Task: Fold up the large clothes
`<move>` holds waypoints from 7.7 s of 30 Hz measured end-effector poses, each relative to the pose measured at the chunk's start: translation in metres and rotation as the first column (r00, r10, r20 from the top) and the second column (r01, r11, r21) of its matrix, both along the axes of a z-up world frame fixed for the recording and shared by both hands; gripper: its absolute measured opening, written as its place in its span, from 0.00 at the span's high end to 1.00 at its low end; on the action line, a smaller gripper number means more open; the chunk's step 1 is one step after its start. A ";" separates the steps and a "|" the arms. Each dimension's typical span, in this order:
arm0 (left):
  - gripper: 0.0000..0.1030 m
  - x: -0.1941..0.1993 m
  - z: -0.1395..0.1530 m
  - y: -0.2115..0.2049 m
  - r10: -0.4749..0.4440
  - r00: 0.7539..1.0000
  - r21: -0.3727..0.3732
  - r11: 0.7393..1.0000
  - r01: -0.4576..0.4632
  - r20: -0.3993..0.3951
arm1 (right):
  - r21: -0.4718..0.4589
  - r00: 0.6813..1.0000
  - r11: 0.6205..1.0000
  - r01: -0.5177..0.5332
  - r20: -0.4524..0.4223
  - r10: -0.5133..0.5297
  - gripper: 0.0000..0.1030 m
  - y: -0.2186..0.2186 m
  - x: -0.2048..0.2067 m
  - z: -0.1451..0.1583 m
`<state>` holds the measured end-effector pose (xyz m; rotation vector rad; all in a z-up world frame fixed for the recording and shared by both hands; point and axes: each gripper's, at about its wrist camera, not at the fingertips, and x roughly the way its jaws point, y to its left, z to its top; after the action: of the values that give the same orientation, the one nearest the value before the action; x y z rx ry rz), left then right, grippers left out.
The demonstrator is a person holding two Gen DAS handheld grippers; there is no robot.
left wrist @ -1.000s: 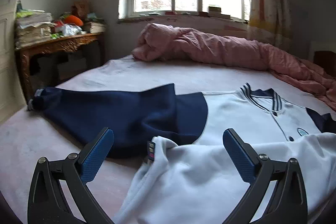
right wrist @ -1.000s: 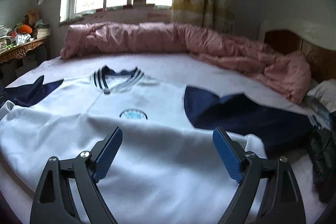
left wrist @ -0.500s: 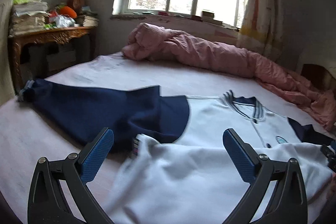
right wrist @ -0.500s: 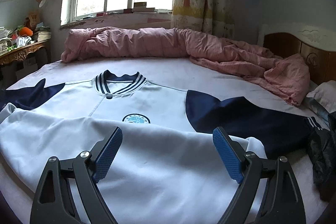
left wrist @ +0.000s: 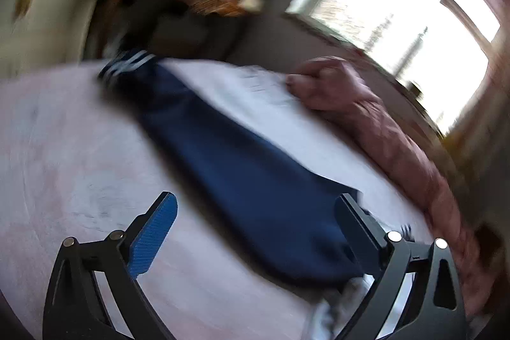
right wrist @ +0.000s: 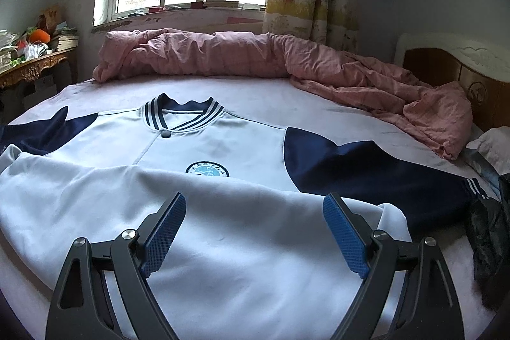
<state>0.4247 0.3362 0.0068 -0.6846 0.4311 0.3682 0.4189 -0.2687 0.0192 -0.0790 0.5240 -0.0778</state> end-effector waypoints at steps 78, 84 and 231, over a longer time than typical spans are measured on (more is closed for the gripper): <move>0.40 0.033 -0.025 -0.160 -0.225 0.962 0.206 0.945 0.253 -0.154 | 0.054 0.999 0.998 -0.025 -0.024 0.026 0.13 0.000 -0.002 0.008; 0.41 0.031 -0.046 -0.144 -0.212 0.936 0.084 0.966 0.243 -0.280 | 0.198 0.979 0.967 -0.163 -0.084 0.183 0.15 0.040 0.015 0.034; 0.06 0.051 -0.006 -0.359 -0.548 0.824 0.492 0.683 0.539 -0.142 | 0.480 0.962 0.855 0.199 0.069 -0.263 0.94 -0.198 0.054 0.058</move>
<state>0.4761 -0.0227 0.0005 -0.0078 0.4734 -0.1043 0.4729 -0.4662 0.0773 0.4658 0.4050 -0.1894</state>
